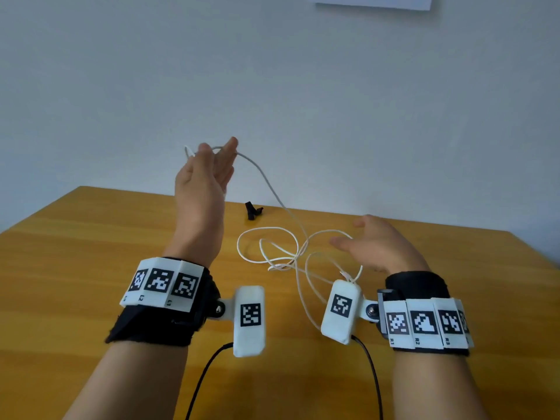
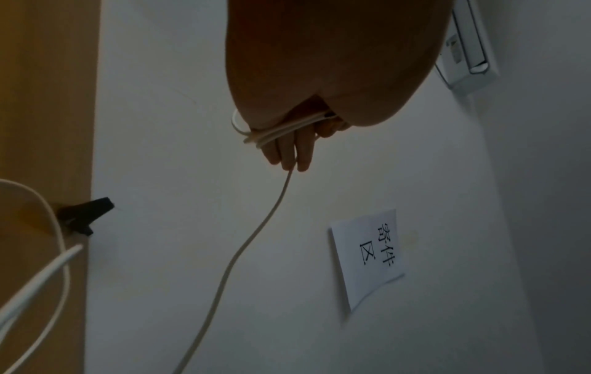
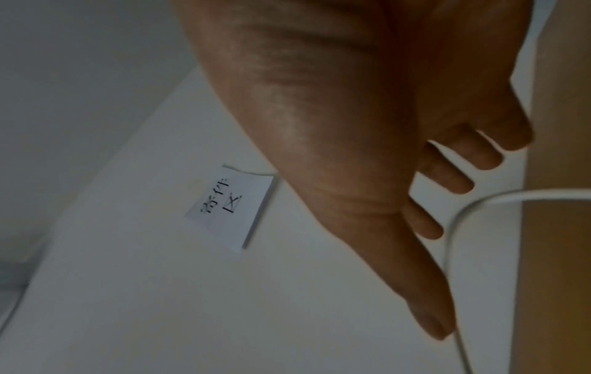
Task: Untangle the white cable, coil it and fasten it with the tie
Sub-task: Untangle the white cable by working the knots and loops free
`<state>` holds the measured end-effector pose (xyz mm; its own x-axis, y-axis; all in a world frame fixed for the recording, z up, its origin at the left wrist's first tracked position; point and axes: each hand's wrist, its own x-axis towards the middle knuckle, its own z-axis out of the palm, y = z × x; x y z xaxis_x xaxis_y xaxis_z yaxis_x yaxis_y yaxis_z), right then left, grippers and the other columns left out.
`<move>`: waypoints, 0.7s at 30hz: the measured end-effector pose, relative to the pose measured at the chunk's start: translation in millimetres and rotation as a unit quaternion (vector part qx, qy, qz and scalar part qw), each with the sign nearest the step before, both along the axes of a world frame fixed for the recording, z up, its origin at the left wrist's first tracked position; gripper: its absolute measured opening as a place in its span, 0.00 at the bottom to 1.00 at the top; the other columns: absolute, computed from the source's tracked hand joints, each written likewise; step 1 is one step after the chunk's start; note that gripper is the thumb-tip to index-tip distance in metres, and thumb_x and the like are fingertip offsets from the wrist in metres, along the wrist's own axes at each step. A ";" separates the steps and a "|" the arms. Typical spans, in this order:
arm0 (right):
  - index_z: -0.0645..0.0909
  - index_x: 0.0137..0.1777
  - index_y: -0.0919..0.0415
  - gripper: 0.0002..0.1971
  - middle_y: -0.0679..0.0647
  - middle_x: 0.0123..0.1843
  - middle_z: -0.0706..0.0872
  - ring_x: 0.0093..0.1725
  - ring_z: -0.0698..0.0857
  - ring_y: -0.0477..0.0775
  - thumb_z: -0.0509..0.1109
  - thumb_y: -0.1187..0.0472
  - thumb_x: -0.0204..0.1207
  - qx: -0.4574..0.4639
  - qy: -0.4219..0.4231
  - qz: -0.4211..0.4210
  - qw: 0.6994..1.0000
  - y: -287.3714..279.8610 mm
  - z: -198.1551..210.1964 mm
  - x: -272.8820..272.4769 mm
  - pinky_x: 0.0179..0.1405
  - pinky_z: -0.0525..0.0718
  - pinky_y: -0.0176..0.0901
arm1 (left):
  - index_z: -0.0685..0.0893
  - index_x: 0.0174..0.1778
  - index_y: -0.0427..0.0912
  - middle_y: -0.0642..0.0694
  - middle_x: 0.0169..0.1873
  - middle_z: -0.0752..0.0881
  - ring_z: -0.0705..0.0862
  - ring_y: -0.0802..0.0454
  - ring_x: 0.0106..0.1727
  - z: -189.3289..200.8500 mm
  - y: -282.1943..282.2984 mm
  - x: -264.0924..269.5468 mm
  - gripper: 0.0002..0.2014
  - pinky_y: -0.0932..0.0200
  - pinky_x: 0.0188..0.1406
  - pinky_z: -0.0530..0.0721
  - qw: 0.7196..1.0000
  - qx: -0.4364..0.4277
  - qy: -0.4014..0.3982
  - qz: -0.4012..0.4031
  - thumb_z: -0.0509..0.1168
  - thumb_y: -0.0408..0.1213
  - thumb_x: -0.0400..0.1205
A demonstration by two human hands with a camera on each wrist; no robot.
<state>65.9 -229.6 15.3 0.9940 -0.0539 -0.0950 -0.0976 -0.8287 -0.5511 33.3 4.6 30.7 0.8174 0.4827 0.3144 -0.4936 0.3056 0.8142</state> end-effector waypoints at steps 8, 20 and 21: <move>0.73 0.82 0.47 0.33 0.46 0.82 0.78 0.81 0.75 0.50 0.79 0.49 0.78 -0.040 -0.068 0.221 0.972 38.2 -6.4 -11.0 0.74 0.73 0.42 | 0.81 0.55 0.34 0.35 0.67 0.88 0.87 0.46 0.71 17.0 -7.6 -11.2 0.19 0.51 0.76 0.81 0.991 -0.026 -0.053 -0.123 0.47 0.41 0.95; 0.89 0.51 0.48 0.04 0.48 0.62 0.92 0.70 0.84 0.54 0.72 0.53 0.85 0.008 -0.112 0.203 0.973 39.5 -24.0 -1.9 0.85 0.67 0.61 | 0.82 0.42 0.44 0.32 0.68 0.88 0.86 0.42 0.72 10.8 -7.7 -9.1 0.22 0.47 0.79 0.78 0.991 -0.038 -0.059 -0.115 0.47 0.40 0.95; 0.90 0.54 0.51 0.06 0.49 0.62 0.92 0.69 0.84 0.53 0.72 0.53 0.86 0.004 -0.124 0.196 0.973 36.5 -23.7 -1.5 0.85 0.65 0.61 | 0.82 0.42 0.44 0.33 0.67 0.88 0.86 0.43 0.72 10.8 -6.1 -8.3 0.22 0.47 0.79 0.78 0.992 -0.039 -0.058 -0.107 0.46 0.40 0.95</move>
<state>64.4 -193.1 -8.4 0.9303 0.3342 0.1511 0.3620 -0.7706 -0.5246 25.0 -1.4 41.5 0.8642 0.3288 0.3807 -0.4997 0.4735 0.7253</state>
